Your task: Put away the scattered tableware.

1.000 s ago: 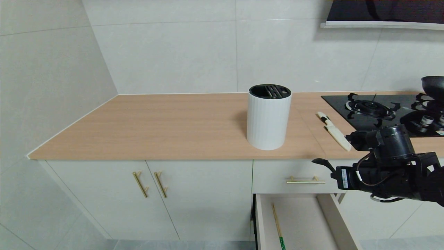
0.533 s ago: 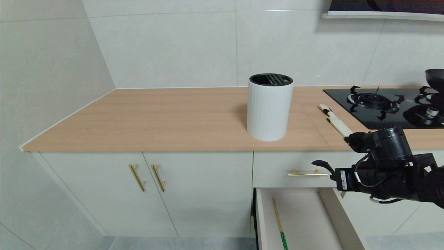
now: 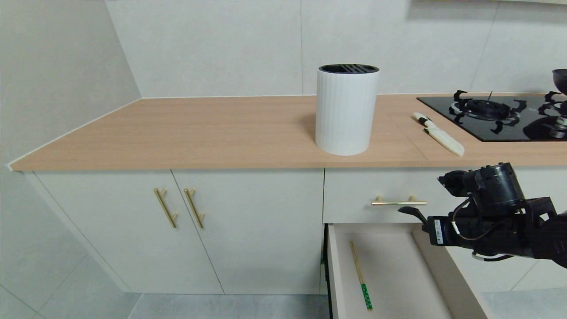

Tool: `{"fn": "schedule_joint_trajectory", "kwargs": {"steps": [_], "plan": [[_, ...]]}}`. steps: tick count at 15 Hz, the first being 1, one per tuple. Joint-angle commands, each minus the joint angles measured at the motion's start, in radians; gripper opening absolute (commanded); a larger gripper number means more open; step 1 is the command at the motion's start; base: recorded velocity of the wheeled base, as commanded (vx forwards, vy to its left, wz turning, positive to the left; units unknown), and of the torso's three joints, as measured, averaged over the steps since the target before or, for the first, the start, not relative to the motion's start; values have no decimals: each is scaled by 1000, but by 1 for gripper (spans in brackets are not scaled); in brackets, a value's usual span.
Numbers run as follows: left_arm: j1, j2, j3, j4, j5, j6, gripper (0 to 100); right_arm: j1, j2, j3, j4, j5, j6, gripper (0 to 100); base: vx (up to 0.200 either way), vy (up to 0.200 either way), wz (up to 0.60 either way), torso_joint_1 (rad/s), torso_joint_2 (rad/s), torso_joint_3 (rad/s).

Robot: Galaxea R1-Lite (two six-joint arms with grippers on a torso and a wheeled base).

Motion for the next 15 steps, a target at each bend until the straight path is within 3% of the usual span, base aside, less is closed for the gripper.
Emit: {"fn": "schedule_joint_trajectory", "kwargs": {"steps": [1, 11, 15], "plan": [[0, 0, 0, 0, 0, -1, 100, 0, 4, 0, 0, 0, 1, 0, 0, 0, 0, -173, 471, 290], [0, 0, 0, 0, 0, 1, 100, 1, 14, 1, 0, 0, 0, 0, 0, 0, 0, -135, 455, 311], [0, 0, 0, 0, 0, 1, 100, 1, 17, 0, 0, 0, 0, 0, 0, 0, 0, -24, 102, 74]]}}
